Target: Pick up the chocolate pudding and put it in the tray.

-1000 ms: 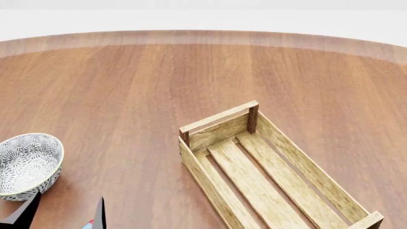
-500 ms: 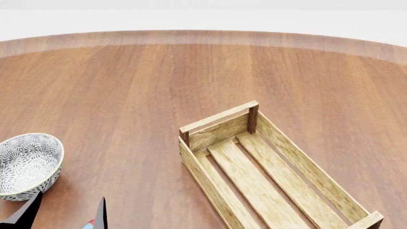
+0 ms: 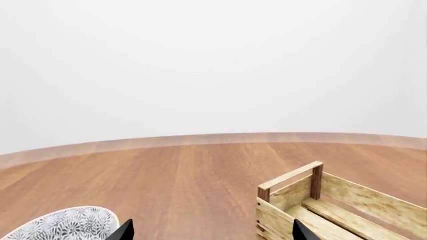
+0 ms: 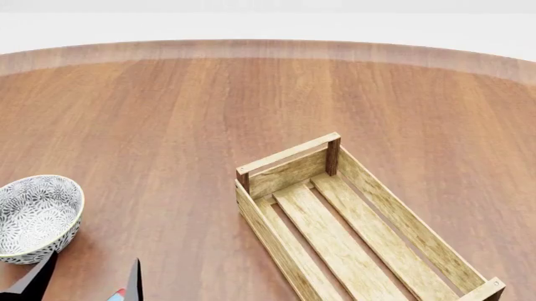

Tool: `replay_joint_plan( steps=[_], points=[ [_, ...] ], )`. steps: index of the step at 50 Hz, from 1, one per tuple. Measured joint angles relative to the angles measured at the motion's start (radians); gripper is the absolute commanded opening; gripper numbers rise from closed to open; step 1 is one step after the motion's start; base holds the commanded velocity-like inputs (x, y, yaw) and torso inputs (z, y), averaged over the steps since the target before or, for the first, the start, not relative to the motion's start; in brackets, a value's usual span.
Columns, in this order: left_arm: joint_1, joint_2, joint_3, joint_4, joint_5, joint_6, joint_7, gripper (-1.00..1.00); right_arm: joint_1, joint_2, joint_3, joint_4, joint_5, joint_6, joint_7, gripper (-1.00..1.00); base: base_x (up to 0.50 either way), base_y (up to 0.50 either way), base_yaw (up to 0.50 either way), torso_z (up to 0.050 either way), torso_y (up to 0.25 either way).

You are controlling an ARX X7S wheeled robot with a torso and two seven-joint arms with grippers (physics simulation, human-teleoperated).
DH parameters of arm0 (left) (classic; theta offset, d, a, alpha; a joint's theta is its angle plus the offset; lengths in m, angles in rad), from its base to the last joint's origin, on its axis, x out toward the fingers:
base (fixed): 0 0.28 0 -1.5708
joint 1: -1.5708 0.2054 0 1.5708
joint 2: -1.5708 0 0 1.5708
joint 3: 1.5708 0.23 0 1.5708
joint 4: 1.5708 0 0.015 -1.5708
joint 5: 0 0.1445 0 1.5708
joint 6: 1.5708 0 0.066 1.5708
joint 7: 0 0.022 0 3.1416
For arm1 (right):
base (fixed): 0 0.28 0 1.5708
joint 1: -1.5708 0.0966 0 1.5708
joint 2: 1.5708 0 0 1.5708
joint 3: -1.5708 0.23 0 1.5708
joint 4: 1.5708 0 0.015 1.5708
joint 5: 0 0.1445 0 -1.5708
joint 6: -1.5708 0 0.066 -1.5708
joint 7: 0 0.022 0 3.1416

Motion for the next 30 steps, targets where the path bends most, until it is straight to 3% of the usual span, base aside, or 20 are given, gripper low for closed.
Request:
replay_joint_plan(
  steps=[7,8,30],
  points=[
    [-0.001,-0.001,0.003,-0.001,-0.001,0.002,-0.002,1.00,0.009,-0.003,-0.006,0.021,0.005,-0.009,0.001,1.00,0.00,0.00,0.00,0.000,0.000],
    [-0.001,-0.001,0.003,-0.002,-0.001,0.003,-0.002,1.00,0.010,-0.003,-0.007,0.022,0.005,-0.010,0.002,-1.00,0.00,0.00,0.00,0.000,0.000],
    [-0.002,-0.009,0.013,0.000,-0.003,0.006,-0.008,1.00,0.017,0.013,-0.020,0.007,0.052,-0.006,0.016,-1.00,0.00,0.00,0.00,0.000,0.000]
  ],
)
